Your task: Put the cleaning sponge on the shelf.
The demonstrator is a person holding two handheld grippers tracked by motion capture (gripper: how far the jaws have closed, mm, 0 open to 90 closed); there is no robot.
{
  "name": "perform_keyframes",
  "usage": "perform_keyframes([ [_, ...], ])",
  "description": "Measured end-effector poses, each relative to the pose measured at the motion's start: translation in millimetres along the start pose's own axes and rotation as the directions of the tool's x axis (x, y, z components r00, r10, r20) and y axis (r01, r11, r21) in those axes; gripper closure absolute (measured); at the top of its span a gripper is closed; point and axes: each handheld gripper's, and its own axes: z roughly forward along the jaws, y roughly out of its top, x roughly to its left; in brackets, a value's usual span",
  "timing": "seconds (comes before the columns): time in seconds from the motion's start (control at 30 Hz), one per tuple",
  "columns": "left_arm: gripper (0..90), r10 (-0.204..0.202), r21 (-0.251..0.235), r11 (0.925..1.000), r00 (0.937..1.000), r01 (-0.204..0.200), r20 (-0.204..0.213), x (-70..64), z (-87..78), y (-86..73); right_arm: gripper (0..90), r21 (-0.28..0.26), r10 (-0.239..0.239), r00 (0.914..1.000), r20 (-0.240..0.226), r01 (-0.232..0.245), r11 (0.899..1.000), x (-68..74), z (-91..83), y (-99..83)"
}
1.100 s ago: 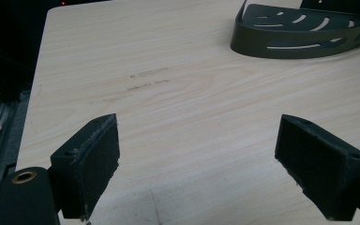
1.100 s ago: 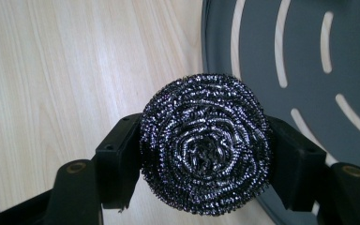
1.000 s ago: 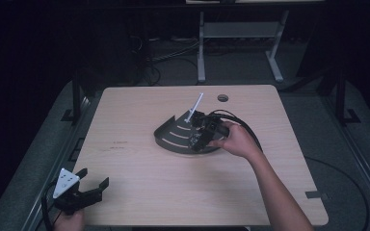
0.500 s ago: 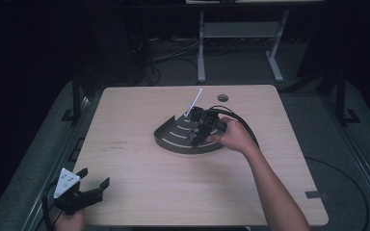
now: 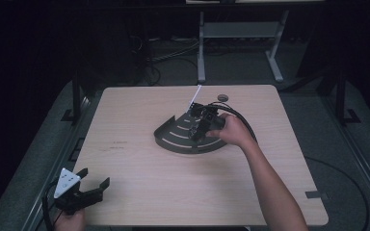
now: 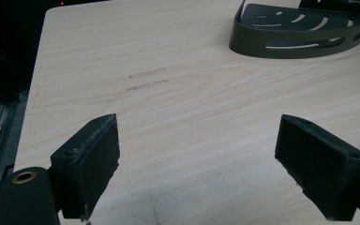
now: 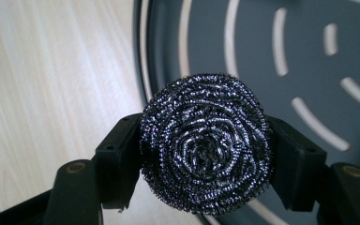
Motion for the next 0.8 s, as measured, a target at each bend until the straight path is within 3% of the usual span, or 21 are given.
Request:
perform_keyframes([
  [0.1, 13.4, -0.003, -0.001, 1.0000, 1.0000, 0.003, 0.001, -0.1, 0.3, 0.0, 33.1, -0.029, 0.023, 0.9996, -0.014, -0.024, 0.999, -6.7, 0.9, 0.0],
  [0.27, 13.4, 0.006, 0.001, 1.0000, 1.0000, -0.006, 0.005, -1.5, 2.5, 1.3, 33.1, -0.003, 0.052, 0.9986, 0.010, -0.052, 0.999, -14.6, 14.0, -0.1],
  [0.5, 13.4, -0.003, 0.000, 1.0000, 1.0000, 0.003, 0.005, 0.3, 1.5, 0.5, 33.2, 0.015, 0.051, 0.9986, 0.012, -0.051, 0.999, -17.9, 30.1, 4.0],
  [0.8, 13.4, 0.007, 0.005, 1.0000, 1.0000, -0.007, 0.001, -1.1, 1.5, 0.7, 33.1, -0.018, 0.082, 0.9964, 0.022, -0.081, 0.997, -23.4, 34.4, 4.9],
])
